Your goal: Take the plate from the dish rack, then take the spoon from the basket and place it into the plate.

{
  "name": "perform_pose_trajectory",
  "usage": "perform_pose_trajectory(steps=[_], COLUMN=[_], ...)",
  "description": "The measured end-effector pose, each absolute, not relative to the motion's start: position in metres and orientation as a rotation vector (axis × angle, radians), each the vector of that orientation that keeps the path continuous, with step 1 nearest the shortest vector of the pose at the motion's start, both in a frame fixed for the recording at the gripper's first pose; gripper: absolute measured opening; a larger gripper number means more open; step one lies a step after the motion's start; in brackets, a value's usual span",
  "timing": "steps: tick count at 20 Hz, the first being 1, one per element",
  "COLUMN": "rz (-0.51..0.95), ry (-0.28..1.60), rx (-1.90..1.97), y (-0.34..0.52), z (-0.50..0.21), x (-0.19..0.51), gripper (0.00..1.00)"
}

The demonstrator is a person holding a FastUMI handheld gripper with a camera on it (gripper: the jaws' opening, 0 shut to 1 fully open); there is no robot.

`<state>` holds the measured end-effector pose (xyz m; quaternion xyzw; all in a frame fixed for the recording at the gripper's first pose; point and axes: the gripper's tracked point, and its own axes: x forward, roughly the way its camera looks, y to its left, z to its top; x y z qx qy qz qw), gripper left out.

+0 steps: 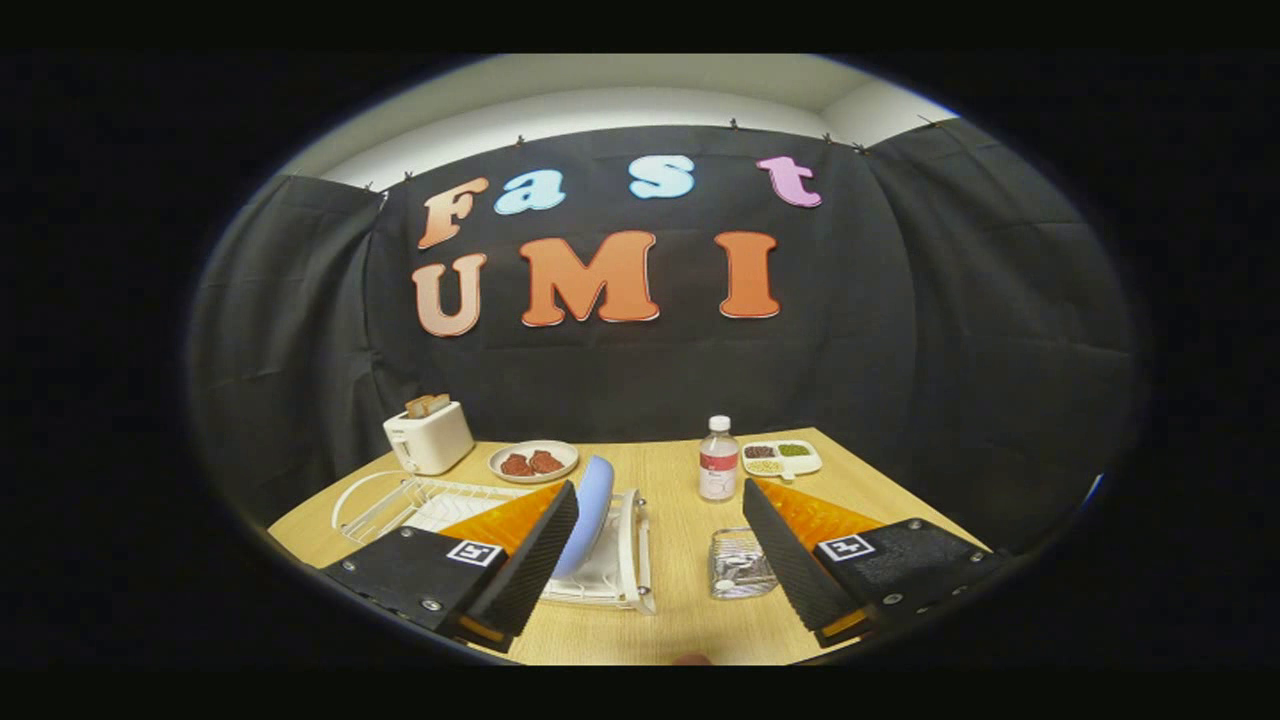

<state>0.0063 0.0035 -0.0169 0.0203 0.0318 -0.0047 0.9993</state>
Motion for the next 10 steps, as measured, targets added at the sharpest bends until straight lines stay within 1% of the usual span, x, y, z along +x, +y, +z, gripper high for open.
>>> perform_pose_trajectory(steps=[5,10], rz=[0.016,0.053], ry=[0.123,0.228], rx=[0.065,0.118], y=[0.023,0.050], z=[-0.032,-0.057], x=[0.024,0.049], gripper=[0.99,0.99])
